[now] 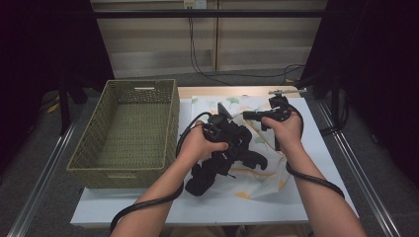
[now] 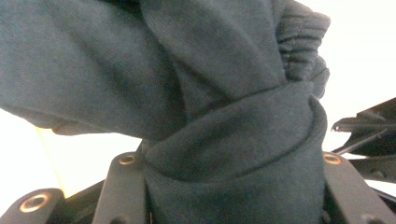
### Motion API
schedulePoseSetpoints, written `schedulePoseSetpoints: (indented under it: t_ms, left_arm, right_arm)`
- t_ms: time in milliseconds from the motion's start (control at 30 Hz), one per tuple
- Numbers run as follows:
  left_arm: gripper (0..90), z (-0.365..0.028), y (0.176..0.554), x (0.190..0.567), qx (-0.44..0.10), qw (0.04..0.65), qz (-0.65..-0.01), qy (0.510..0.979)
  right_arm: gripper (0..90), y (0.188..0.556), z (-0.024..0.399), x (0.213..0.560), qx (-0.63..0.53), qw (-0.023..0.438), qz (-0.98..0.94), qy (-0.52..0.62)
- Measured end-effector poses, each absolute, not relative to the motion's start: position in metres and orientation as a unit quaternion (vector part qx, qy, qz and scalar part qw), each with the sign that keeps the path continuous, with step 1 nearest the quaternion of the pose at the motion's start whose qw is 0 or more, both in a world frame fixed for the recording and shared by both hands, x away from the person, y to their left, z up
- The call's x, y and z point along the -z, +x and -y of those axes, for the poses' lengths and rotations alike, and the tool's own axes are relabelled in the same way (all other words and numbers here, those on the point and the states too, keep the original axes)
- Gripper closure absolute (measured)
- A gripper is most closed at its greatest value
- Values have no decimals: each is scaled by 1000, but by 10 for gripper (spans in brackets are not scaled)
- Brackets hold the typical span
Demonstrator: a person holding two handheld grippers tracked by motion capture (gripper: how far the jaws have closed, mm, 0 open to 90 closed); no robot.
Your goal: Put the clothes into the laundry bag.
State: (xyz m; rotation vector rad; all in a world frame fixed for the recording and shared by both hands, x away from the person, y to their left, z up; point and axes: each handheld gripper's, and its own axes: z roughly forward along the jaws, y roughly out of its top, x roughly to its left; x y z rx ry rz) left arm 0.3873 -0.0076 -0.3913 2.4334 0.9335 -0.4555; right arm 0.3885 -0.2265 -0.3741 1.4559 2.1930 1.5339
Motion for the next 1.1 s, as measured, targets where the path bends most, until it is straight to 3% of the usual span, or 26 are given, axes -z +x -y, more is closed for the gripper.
schedulePoseSetpoints:
  t_ms: [667, 1100]
  left_arm:
    - [494, 16, 394, 398, 142, 259, -361, 885]
    - [406, 20, 395, 409, 108, 267, -374, 881]
  right_arm:
    - [900, 389, 223, 373, -506, 41, -720, 474]
    - [900, 388, 220, 374, -506, 38, -722, 471]
